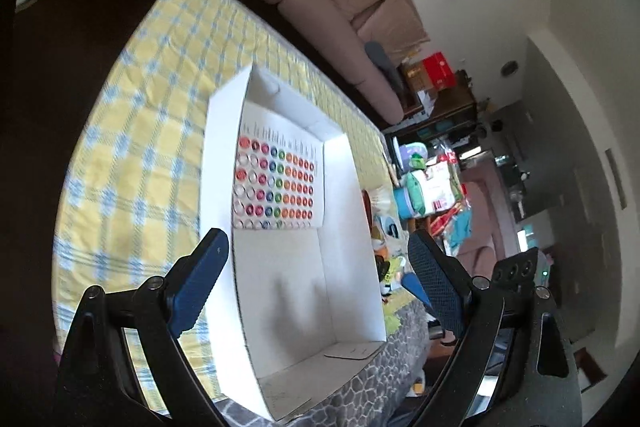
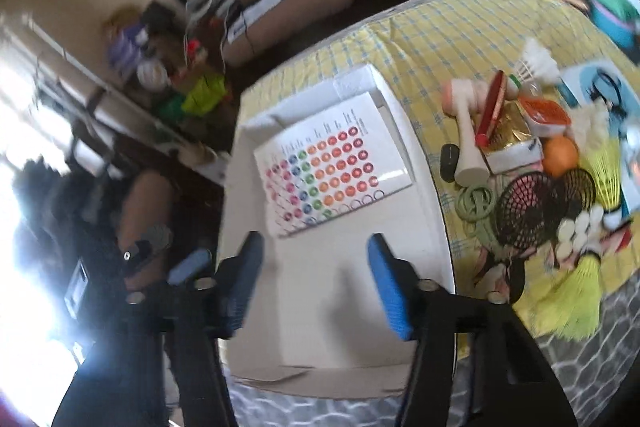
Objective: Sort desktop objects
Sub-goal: 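Move both tools away from the box back toward the cluttered table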
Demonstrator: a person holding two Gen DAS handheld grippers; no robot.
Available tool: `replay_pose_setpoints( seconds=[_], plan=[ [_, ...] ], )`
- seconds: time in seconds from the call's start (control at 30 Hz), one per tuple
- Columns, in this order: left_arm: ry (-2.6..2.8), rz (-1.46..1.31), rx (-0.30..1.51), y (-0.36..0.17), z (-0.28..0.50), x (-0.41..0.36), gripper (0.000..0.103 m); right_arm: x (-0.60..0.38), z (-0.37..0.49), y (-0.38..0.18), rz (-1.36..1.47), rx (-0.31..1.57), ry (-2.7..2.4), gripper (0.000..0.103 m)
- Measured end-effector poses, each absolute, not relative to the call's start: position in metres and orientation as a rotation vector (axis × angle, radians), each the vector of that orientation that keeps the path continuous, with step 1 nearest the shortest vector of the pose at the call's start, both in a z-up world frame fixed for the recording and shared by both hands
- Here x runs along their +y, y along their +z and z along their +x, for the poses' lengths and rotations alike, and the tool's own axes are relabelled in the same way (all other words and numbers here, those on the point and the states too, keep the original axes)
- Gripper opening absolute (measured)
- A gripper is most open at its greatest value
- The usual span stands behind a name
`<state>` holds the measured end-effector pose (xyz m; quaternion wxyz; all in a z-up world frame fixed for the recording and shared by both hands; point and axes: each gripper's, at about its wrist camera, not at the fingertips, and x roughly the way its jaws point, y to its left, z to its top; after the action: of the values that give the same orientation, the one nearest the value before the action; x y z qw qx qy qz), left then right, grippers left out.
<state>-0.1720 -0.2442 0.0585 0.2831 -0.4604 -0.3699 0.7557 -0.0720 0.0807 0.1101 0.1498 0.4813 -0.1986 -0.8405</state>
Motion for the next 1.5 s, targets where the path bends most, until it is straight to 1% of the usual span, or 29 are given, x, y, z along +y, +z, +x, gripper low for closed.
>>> replay_pose_setpoints(
  seconds=[0.03, 0.07, 0.1, 0.17, 0.3, 0.43, 0.5, 0.53, 0.57, 0.6, 0.63, 0.67, 0.73, 0.83, 0.87, 0.97, 1.07, 1.23, 1.3, 1.4, 1.5],
  plan=[
    [2.019, -1.248, -0.975, 0.055, -0.172, -0.239, 0.084, 0.077, -0.073, 0.106, 1.392, -0.540, -2.416, 0.047],
    [2.021, -1.262, -0.955, 0.052, -0.172, -0.234, 0.075, 0.076, -0.075, 0.102, 1.395, -0.526, -2.418, 0.047],
    [2.033, -1.280, -0.924, 0.050, -0.172, -0.229, 0.071, 0.075, -0.075, 0.100, 1.394, -0.503, -2.429, 0.047],
    [2.061, -1.302, -0.867, 0.049, -0.170, -0.221, 0.068, 0.081, -0.076, 0.099, 1.388, -0.448, -2.467, 0.047],
    [2.119, -1.320, -0.777, 0.053, -0.165, -0.214, 0.068, 0.097, -0.071, 0.105, 1.356, -0.367, -2.522, 0.047],
    [2.144, -1.273, -0.742, 0.070, -0.154, -0.213, 0.068, 0.118, -0.060, 0.116, 1.340, -0.294, -2.552, 0.047],
    [2.157, -1.249, -0.689, 0.081, -0.148, -0.207, 0.069, 0.129, -0.055, 0.119, 1.334, -0.264, -2.570, 0.049],
    [2.158, -1.239, -0.673, 0.085, -0.146, -0.205, 0.070, 0.136, -0.053, 0.120, 1.334, -0.258, -2.575, 0.053],
    [2.158, -1.224, -0.652, 0.090, -0.141, -0.199, 0.073, 0.144, -0.050, 0.120, 1.334, -0.259, -2.581, 0.059],
    [2.161, -1.213, -0.632, 0.093, -0.138, -0.195, 0.078, 0.149, -0.049, 0.120, 1.332, -0.261, -2.586, 0.063],
    [2.168, -1.205, -0.609, 0.097, -0.134, -0.190, 0.081, 0.155, -0.046, 0.120, 1.325, -0.261, -2.595, 0.073],
    [2.186, -1.204, -0.581, 0.100, -0.132, -0.183, 0.086, 0.159, -0.044, 0.120, 1.313, -0.256, -2.601, 0.078],
    [2.221, -1.203, -0.529, 0.101, -0.123, -0.170, 0.088, 0.168, -0.038, 0.123, 1.273, -0.214, -2.641, 0.079],
    [2.215, -1.201, -0.455, 0.101, -0.114, -0.148, 0.088, 0.184, -0.031, 0.126, 1.204, -0.172, -2.693, 0.085],
    [2.218, -1.193, -0.417, 0.103, -0.108, -0.139, 0.090, 0.191, -0.030, 0.127, 1.191, -0.166, -2.703, 0.086],
    [2.262, -1.173, -0.294, 0.109, -0.088, -0.115, 0.103, 0.210, -0.026, 0.129, 1.163, -0.160, -2.722, 0.088],
    [2.252, -1.179, -0.259, 0.112, -0.076, -0.093, 0.103, 0.239, -0.019, 0.131, 1.136, -0.158, -2.753, 0.090],
    [2.217, -1.190, -0.263, 0.115, -0.068, -0.055, 0.103, 0.308, -0.003, 0.128, 1.135, -0.174, -2.866, 0.091],
    [2.192, -1.192, -0.254, 0.117, -0.063, -0.033, 0.103, 0.332, -0.001, 0.125, 1.154, -0.211, -2.908, 0.091],
    [2.189, -1.194, -0.184, 0.118, -0.056, 0.004, 0.103, 0.370, -0.003, 0.114, 1.195, -0.299, -2.953, 0.091],
    [2.150, -1.193, -0.148, 0.115, -0.052, 0.041, 0.103, 0.403, -0.013, 0.099, 1.223, -0.429, -2.953, 0.091]
  ],
)
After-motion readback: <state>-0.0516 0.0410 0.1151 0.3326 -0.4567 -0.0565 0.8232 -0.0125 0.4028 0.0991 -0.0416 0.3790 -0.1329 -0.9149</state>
